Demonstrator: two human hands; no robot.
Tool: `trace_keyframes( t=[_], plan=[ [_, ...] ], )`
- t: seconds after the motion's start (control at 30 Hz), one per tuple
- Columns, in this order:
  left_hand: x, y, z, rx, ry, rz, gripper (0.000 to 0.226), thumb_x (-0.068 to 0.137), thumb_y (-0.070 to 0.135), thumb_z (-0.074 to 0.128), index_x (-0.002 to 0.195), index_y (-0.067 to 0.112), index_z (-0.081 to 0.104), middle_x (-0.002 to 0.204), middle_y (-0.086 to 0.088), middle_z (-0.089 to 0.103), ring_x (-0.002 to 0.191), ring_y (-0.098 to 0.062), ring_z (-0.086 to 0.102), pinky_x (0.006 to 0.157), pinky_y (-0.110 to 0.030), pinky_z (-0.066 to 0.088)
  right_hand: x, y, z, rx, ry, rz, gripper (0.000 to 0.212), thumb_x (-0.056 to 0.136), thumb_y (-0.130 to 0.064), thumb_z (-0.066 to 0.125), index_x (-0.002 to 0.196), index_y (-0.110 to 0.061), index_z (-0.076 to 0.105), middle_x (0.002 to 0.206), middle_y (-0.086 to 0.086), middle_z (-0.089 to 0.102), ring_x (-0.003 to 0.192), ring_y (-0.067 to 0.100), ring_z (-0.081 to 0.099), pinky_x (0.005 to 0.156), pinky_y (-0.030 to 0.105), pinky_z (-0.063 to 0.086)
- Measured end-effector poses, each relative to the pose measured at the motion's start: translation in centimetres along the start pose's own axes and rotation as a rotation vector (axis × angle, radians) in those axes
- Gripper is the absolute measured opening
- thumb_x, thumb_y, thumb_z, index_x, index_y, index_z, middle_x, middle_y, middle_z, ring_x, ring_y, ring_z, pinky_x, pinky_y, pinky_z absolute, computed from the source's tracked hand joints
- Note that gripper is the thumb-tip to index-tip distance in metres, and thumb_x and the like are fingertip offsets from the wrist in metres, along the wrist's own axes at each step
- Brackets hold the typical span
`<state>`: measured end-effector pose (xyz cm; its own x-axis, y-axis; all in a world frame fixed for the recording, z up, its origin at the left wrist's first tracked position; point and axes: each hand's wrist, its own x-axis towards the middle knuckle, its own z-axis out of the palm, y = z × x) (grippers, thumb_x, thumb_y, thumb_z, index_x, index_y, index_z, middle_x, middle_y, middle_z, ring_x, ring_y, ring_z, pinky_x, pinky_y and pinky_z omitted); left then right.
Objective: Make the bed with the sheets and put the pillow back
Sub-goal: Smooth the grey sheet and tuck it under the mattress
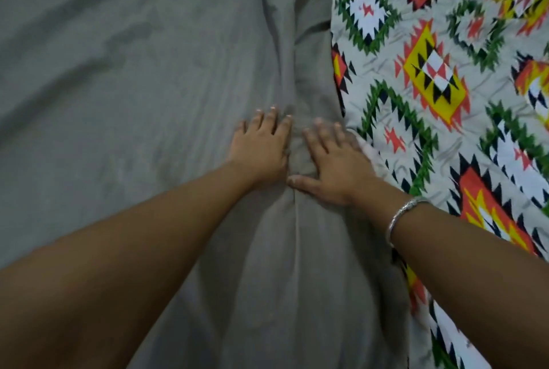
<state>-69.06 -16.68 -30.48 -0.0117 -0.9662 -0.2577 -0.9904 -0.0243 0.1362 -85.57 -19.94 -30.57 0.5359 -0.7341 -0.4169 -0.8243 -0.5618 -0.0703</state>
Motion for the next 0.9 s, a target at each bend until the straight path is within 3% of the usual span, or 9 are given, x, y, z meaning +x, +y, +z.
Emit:
trace_keyframes(
  t=[0.1, 0.17, 0.27, 0.37, 0.47, 0.63, 0.73, 0.8, 0.9],
  plan=[
    [1.8, -2.0, 0.1, 0.023, -0.037, 0.027, 0.070, 0.093, 0.049, 0.038, 0.151, 0.024, 0.008, 0.159, -0.010, 0.002, 0.145, -0.033, 0.004, 0.114, -0.054, 0.010, 2.0, 2.1, -1.1, 0.068, -0.039, 0.352, 0.096, 0.083, -0.077, 0.021, 0.151, -0.016, -0.010, 0.158, 0.009, -0.014, 0.143, 0.040, -0.013, 0.117, 0.047, -0.005],
    [3.0, -2.3, 0.0, 0.023, -0.027, 0.057, 0.069, 0.094, 0.051, 0.036, 0.151, 0.024, 0.007, 0.159, -0.008, -0.001, 0.145, -0.033, 0.003, 0.114, -0.055, 0.008, 3.6, 1.9, -2.0, 0.039, 0.017, 0.431, 0.091, 0.088, -0.070, 0.023, 0.151, -0.010, -0.005, 0.158, 0.014, -0.010, 0.143, 0.043, -0.007, 0.117, 0.050, -0.001],
    [5.2, -1.5, -0.4, 0.001, 0.028, 0.052, 0.061, 0.095, 0.044, 0.034, 0.150, 0.023, 0.015, 0.159, -0.005, 0.000, 0.144, -0.034, 0.003, 0.113, -0.058, 0.007, 6.4, 0.6, -3.3, -0.032, 0.253, 0.191, 0.074, 0.096, -0.049, 0.030, 0.150, -0.005, 0.006, 0.158, 0.016, 0.000, 0.146, 0.032, -0.001, 0.117, 0.046, 0.005],
    [7.1, -0.5, -0.3, -0.032, 0.020, 0.029, 0.059, 0.095, 0.036, 0.032, 0.149, 0.018, 0.016, 0.159, -0.004, 0.000, 0.145, -0.032, -0.001, 0.114, -0.057, 0.002, 8.7, 1.4, -2.6, 0.033, 0.176, -0.025, 0.066, 0.100, -0.040, 0.028, 0.151, -0.008, 0.002, 0.159, 0.011, -0.003, 0.147, 0.023, -0.003, 0.117, 0.037, 0.002],
    [8.4, -0.8, -0.9, -0.048, 0.016, -0.002, 0.062, 0.094, 0.034, 0.034, 0.150, 0.015, 0.014, 0.159, -0.005, 0.002, 0.145, -0.029, 0.000, 0.115, -0.055, 0.001, 9.7, 3.9, -2.0, 0.065, 0.198, 0.096, 0.074, 0.097, -0.050, 0.029, 0.151, -0.009, -0.001, 0.159, 0.012, -0.005, 0.146, 0.027, -0.003, 0.117, 0.039, 0.005],
    [11.5, -2.7, -3.1, -0.023, 0.014, -0.047, 0.065, 0.095, 0.038, 0.038, 0.151, 0.019, 0.010, 0.159, -0.003, 0.003, 0.145, -0.028, 0.004, 0.114, -0.053, 0.005, 11.6, 3.3, -4.4, 0.101, 0.189, 0.351, 0.072, 0.097, -0.039, 0.033, 0.149, 0.000, 0.002, 0.157, 0.022, 0.003, 0.144, 0.036, 0.007, 0.116, 0.045, 0.008],
    [14.4, -2.1, -4.6, -0.056, 0.020, -0.039, 0.065, 0.095, 0.032, 0.038, 0.151, 0.017, 0.009, 0.159, -0.004, 0.001, 0.145, -0.028, 0.005, 0.115, -0.052, 0.007, 14.5, 2.8, -6.3, 0.037, 0.354, 0.127, 0.066, 0.095, -0.028, 0.034, 0.149, 0.001, 0.008, 0.157, 0.020, 0.009, 0.145, 0.032, 0.008, 0.117, 0.043, 0.003],
    [16.2, -1.8, -5.0, -0.069, -0.011, -0.028, 0.068, 0.094, 0.029, 0.040, 0.151, 0.016, 0.007, 0.160, -0.003, 0.000, 0.146, -0.027, 0.004, 0.115, -0.051, 0.006, 16.5, 3.9, -6.8, 0.041, 0.260, -0.054, 0.064, 0.097, -0.028, 0.033, 0.149, 0.001, 0.008, 0.157, 0.019, 0.004, 0.146, 0.028, 0.005, 0.118, 0.037, 0.002],
    [18.1, -2.6, -4.9, -0.051, -0.041, -0.030, 0.066, 0.096, 0.035, 0.037, 0.151, 0.017, 0.007, 0.159, -0.002, -0.001, 0.146, -0.026, 0.001, 0.116, -0.052, 0.004, 18.0, 7.0, -6.6, 0.035, 0.194, 0.002, 0.071, 0.097, -0.044, 0.033, 0.150, -0.002, 0.008, 0.157, 0.020, 0.006, 0.144, 0.031, 0.011, 0.117, 0.037, 0.007]
  ],
)
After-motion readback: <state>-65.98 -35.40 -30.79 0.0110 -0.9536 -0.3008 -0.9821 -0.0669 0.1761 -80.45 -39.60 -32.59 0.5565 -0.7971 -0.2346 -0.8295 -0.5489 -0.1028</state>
